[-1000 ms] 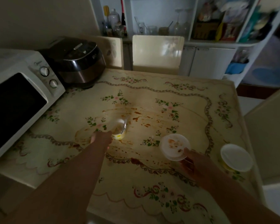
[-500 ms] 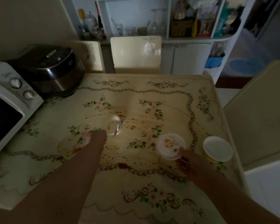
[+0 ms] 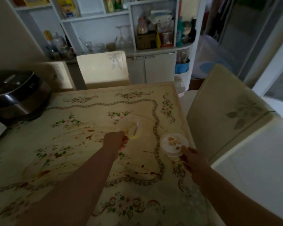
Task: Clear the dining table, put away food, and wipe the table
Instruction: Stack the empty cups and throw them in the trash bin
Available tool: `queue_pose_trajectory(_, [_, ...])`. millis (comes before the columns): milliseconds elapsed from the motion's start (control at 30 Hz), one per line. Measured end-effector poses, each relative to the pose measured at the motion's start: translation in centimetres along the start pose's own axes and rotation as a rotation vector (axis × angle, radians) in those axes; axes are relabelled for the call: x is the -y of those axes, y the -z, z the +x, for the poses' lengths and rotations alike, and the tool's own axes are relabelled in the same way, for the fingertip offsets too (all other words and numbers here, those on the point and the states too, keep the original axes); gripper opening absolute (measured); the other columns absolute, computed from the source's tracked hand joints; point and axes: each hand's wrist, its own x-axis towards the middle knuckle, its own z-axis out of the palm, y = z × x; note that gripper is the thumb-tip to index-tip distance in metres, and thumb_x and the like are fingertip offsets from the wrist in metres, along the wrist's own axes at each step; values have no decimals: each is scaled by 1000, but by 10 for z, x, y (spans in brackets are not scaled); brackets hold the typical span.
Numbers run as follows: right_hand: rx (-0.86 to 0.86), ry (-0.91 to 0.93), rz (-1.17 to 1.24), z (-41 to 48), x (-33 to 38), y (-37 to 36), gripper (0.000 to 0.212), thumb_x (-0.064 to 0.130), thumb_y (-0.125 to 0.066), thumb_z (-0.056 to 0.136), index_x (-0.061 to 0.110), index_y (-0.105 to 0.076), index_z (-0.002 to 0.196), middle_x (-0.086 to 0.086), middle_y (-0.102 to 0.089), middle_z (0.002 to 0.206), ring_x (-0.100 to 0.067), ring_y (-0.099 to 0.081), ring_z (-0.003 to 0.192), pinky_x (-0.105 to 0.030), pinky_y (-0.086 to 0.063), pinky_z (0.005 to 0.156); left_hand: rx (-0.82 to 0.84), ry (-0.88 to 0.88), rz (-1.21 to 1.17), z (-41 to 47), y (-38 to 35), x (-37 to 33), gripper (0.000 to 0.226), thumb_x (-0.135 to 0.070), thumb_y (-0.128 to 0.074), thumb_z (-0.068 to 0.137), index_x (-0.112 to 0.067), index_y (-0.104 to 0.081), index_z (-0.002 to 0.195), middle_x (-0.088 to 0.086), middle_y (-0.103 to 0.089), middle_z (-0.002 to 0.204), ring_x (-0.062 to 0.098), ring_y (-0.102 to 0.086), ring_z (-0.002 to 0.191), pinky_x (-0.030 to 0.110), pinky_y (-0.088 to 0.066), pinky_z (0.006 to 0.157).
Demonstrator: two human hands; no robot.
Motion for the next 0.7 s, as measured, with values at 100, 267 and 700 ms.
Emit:
queue_pose_trajectory(100, [-23,-6,-12,9,1,10,16,21,-63,91,12,-59,104,-3,-62,83,-19,-57,84,-27,-42,62,55,-3,-1,-18,-23,0,16,-6,-57,91,-6,-59,75,9,-62,74,15,-55,60,27,-43,57])
queue_pose_trajectory(267, [-13,15,-81,19,3,17,16,21,-67,88,11,-61,100,-4,-65,83,-16,-60,74,-27,-49,62,63,-35,27,-38,-46,1,15,-9,-57,91,-9,-59,76,6,-64,74,14,-58,64,26,-45,58])
queue_pose_trajectory(700, [-22,41,-197,32,5,30,19,23,-73,83,13,-57,79,-10,-67,79,-22,-65,69,-35,-57,65,17,-34,32,-54,-58,0,19,-9,-56,92,-11,-56,73,4,-63,75,12,-58,65,26,-44,57])
